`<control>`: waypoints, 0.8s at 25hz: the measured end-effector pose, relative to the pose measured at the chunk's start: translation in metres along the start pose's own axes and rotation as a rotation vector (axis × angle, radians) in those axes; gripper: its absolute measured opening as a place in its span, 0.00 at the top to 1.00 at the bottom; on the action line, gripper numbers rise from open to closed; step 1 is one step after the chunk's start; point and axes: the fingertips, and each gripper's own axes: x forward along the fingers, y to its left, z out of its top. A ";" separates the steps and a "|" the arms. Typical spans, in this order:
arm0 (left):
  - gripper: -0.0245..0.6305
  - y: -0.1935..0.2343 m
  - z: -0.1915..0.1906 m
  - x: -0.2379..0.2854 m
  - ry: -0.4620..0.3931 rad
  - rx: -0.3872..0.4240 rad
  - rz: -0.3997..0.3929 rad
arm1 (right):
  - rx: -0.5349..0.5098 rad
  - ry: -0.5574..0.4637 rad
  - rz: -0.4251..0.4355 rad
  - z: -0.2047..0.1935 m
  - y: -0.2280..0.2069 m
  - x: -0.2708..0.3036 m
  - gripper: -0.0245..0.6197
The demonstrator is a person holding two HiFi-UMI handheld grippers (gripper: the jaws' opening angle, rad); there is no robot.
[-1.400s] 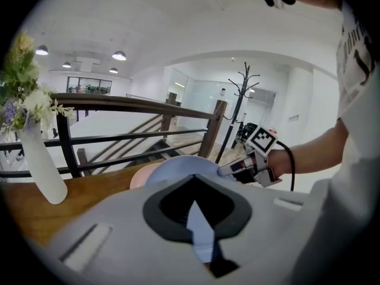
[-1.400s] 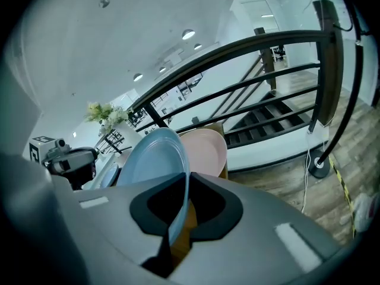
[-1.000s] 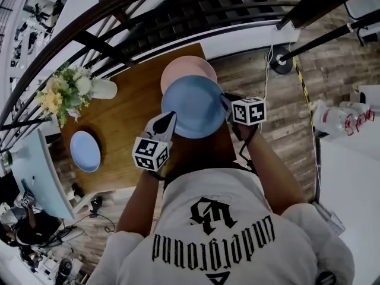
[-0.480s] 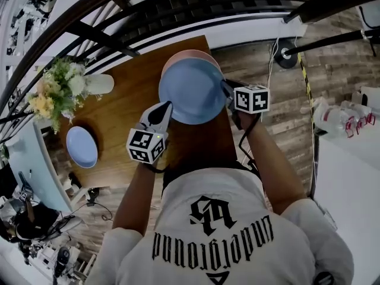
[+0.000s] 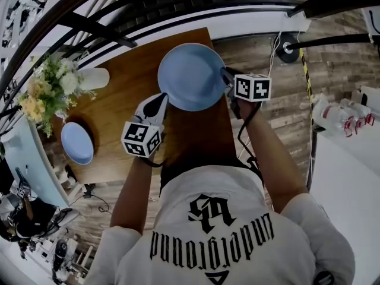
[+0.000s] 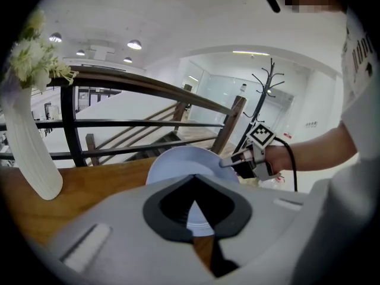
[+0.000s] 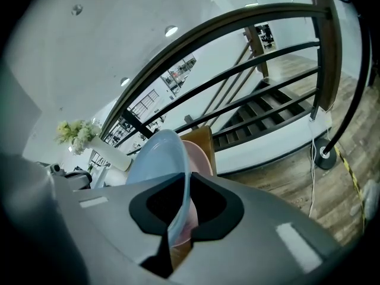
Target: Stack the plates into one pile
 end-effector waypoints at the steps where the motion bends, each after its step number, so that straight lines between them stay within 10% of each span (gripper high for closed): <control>1: 0.89 0.000 0.000 0.001 0.001 -0.004 0.001 | 0.001 0.004 -0.002 0.000 -0.001 0.001 0.91; 20: 0.89 -0.003 -0.009 0.006 0.017 -0.025 -0.013 | -0.116 -0.009 -0.067 0.007 -0.004 -0.001 0.73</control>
